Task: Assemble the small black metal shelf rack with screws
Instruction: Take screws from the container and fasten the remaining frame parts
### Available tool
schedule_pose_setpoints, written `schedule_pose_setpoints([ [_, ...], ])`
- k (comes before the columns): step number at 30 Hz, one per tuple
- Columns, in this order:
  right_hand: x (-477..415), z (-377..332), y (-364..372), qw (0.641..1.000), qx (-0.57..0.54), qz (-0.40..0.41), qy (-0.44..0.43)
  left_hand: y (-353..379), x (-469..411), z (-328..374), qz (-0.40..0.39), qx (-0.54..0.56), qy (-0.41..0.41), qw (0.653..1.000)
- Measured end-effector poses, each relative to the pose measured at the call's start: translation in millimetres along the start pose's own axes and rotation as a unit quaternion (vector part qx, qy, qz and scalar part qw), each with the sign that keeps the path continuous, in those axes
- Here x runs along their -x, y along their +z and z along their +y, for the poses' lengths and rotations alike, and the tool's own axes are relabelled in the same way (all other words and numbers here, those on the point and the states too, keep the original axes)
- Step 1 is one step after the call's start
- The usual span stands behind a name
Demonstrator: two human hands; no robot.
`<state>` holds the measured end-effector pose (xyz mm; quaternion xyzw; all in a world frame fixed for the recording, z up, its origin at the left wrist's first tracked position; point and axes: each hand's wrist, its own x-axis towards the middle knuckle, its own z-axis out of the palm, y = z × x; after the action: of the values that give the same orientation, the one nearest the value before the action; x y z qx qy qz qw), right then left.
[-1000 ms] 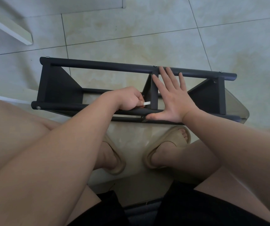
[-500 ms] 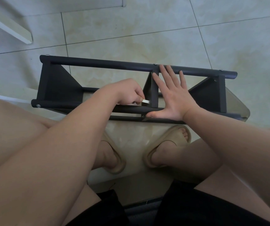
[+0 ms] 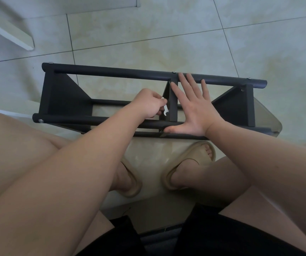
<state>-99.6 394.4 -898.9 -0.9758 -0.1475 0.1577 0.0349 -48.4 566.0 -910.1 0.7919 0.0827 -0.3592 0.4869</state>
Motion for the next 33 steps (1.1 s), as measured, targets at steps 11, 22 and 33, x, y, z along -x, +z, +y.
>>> schedule_pose_setpoints([
  [11,1.7,-1.1,1.3,1.0,-0.004,0.008,-0.003,2.4,2.3,0.7,0.008,0.025,-0.005,1.0],
  [22,0.6,-0.3,1.7,1.0,0.001,0.008,-0.003,-1.8,7.2,5.7,-0.026,0.034,-0.036,0.998],
  [33,1.1,-0.8,2.1,1.0,0.0,0.01,-0.004,-5.2,7.7,6.3,-0.037,0.071,-0.072,0.994],
])
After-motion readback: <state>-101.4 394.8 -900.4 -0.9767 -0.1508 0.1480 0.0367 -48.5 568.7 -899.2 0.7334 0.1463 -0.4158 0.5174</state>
